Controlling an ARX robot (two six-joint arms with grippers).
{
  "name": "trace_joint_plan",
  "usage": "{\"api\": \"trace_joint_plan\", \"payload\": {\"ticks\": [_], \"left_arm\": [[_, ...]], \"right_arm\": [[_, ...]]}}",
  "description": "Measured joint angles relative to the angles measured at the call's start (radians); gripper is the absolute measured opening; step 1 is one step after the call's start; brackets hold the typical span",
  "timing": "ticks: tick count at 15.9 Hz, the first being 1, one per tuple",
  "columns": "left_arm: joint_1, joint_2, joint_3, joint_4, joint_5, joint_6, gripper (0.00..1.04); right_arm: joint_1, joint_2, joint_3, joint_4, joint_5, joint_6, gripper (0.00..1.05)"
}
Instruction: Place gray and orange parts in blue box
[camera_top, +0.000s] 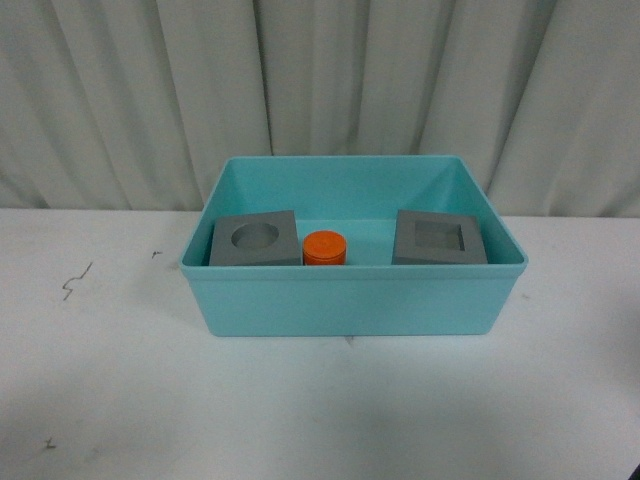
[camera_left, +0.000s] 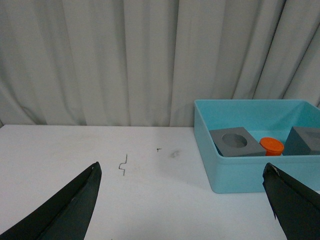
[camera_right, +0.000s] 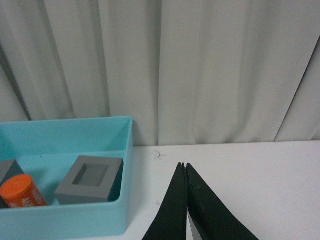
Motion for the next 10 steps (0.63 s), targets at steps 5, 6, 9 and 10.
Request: {"api": "trace_joint_plan", "payload": {"ticks": [5, 6, 9, 10], "left_arm": [[0.000, 0.000, 0.000, 0.000, 0.000, 0.000, 0.98], [0.000, 0.000, 0.000, 0.000, 0.000, 0.000, 0.98], [0.000, 0.000, 0.000, 0.000, 0.000, 0.000, 0.98], [0.000, 0.000, 0.000, 0.000, 0.000, 0.000, 0.98]], "right_arm": [[-0.017, -0.067, -0.054, -0.019, -0.027, 0.000, 0.02], [-0.023, -0.081, -0.061, -0.022, -0.027, 0.000, 0.02], [-0.035, -0.132, -0.085, -0.037, -0.037, 0.000, 0.02], [-0.035, -0.138, -0.088, -0.039, -0.039, 0.000, 0.02]]}}
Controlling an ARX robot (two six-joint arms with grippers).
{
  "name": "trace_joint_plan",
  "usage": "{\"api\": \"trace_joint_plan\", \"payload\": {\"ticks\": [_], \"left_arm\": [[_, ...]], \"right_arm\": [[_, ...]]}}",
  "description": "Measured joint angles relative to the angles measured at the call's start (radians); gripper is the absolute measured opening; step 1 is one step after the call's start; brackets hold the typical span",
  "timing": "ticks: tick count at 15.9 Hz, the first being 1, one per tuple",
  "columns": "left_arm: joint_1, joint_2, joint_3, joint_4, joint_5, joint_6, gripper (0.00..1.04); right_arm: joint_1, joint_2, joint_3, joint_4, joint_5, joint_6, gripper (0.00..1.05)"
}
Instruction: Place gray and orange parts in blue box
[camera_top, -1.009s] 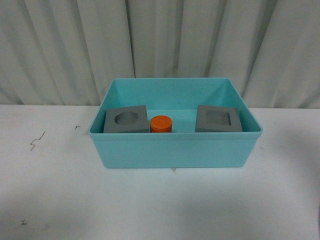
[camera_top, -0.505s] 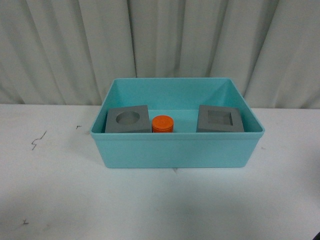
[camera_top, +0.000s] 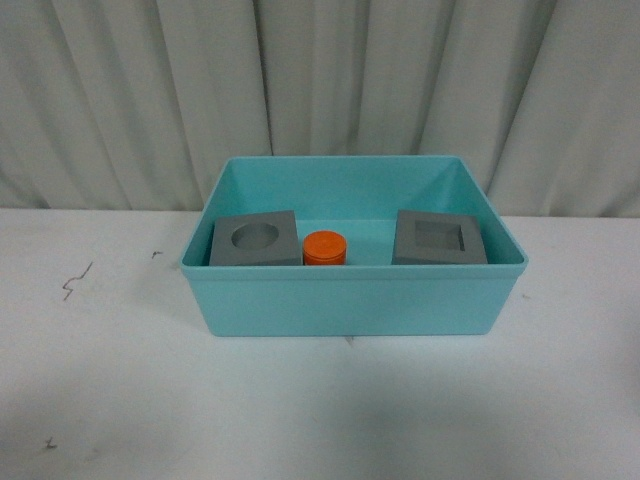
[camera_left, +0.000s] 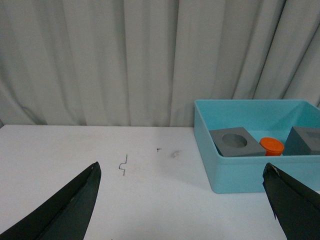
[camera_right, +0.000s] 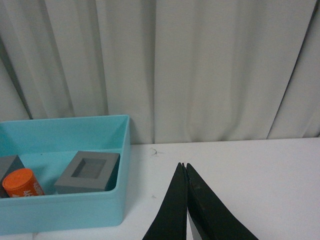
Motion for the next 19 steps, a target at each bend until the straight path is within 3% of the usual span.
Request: {"api": "trace_joint_plan", "payload": {"ticks": [3, 5, 6, 19], "left_arm": [[0.000, 0.000, 0.000, 0.000, -0.002, 0.000, 0.98], [0.000, 0.000, 0.000, 0.000, 0.000, 0.000, 0.98], [0.000, 0.000, 0.000, 0.000, -0.001, 0.000, 0.98], [0.000, 0.000, 0.000, 0.000, 0.000, 0.000, 0.98]], "right_arm": [[-0.087, -0.110, -0.057, -0.069, -0.075, 0.000, 0.02], [-0.088, -0.198, -0.084, -0.119, -0.083, 0.000, 0.02], [-0.088, -0.207, -0.119, -0.061, -0.082, 0.000, 0.02], [-0.088, -0.681, -0.146, -0.521, -0.083, 0.000, 0.02]]}}
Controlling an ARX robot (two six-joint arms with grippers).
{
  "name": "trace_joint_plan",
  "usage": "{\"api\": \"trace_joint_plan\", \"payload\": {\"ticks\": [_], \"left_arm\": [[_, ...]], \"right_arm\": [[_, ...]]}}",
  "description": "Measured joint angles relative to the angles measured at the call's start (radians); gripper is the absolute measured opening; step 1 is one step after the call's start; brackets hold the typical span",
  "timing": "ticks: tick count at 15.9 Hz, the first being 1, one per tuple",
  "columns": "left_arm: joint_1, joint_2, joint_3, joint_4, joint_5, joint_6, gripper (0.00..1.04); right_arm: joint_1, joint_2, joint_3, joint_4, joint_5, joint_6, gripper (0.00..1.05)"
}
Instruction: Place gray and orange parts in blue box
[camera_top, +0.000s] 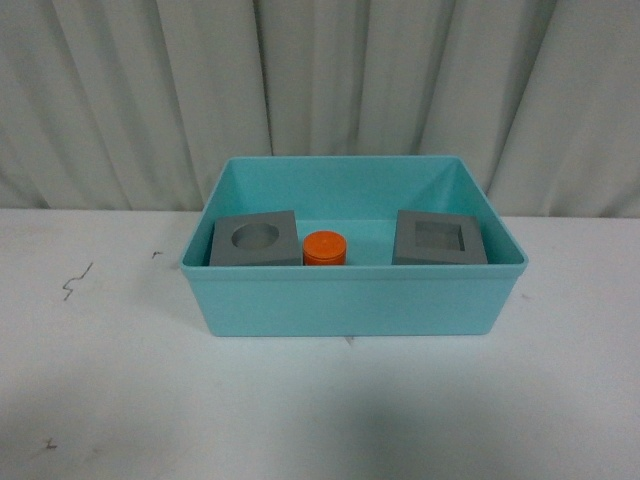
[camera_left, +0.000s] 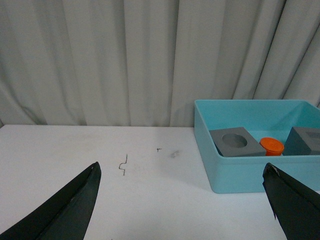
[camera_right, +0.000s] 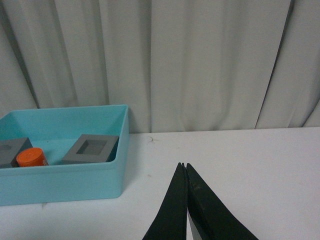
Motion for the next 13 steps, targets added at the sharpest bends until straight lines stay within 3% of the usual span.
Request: {"api": "trace_joint_plan", "payload": {"ticks": [6, 7, 8, 11, 12, 13], "left_arm": [[0.000, 0.000, 0.000, 0.000, 0.000, 0.000, 0.98], [0.000, 0.000, 0.000, 0.000, 0.000, 0.000, 0.98], [0.000, 0.000, 0.000, 0.000, 0.000, 0.000, 0.98], [0.000, 0.000, 0.000, 0.000, 0.001, 0.000, 0.98], [0.000, 0.000, 0.000, 0.000, 0.001, 0.000, 0.98], [0.000, 0.000, 0.000, 0.000, 0.000, 0.000, 0.98]], "right_arm": [[0.000, -0.118, 0.000, -0.118, 0.000, 0.000, 0.02], [0.000, -0.150, 0.001, -0.164, 0.000, 0.000, 0.02], [0.000, -0.247, 0.000, -0.303, -0.001, 0.000, 0.02], [0.000, -0.291, 0.000, -0.306, -0.002, 0.000, 0.02], [0.000, -0.292, 0.000, -0.301, -0.001, 0.000, 0.05], [0.000, -0.292, 0.000, -0.303, -0.001, 0.000, 0.18]]}}
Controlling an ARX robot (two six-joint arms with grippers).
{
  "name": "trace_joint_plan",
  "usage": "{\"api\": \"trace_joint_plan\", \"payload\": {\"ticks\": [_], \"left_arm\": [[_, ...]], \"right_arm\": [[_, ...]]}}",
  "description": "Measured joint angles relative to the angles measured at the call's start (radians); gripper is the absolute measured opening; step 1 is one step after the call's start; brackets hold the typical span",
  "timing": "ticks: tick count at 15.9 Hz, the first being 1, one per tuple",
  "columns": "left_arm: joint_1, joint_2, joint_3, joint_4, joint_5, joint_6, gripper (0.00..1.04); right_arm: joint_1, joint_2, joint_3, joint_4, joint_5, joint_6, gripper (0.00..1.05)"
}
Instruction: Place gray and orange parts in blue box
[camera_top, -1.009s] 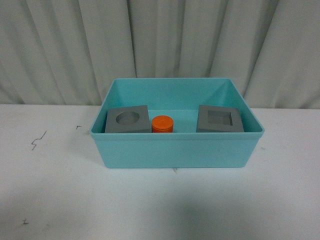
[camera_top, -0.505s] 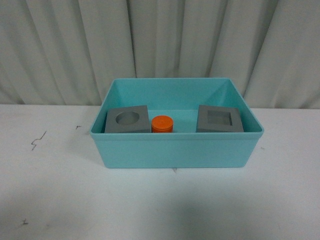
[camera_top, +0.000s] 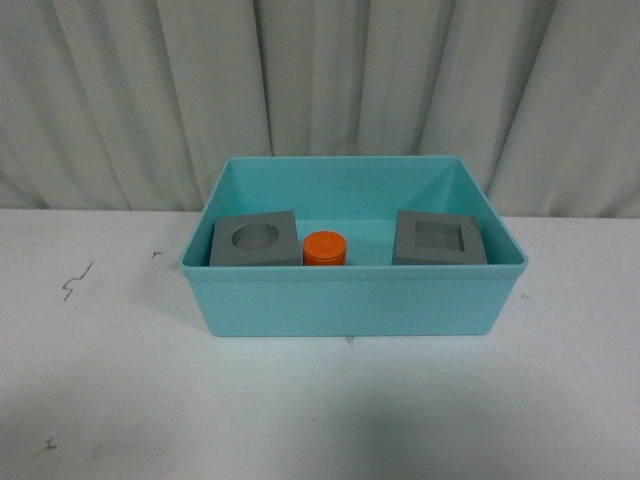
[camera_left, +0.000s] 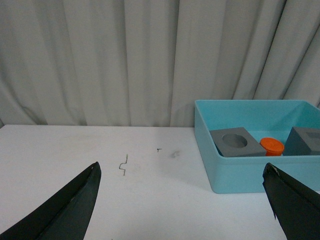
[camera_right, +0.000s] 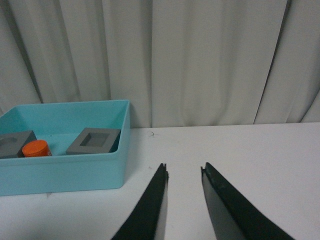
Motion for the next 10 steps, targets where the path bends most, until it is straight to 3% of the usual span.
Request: {"api": "trace_joint_plan", "payload": {"ticks": [6, 7, 10], "left_arm": [[0.000, 0.000, 0.000, 0.000, 0.000, 0.000, 0.98], [0.000, 0.000, 0.000, 0.000, 0.000, 0.000, 0.98], [0.000, 0.000, 0.000, 0.000, 0.000, 0.000, 0.98]], "right_arm": [[0.000, 0.000, 0.000, 0.000, 0.000, 0.000, 0.95], [0.000, 0.000, 0.000, 0.000, 0.000, 0.000, 1.00], [0.000, 0.000, 0.000, 0.000, 0.000, 0.000, 0.98]]}}
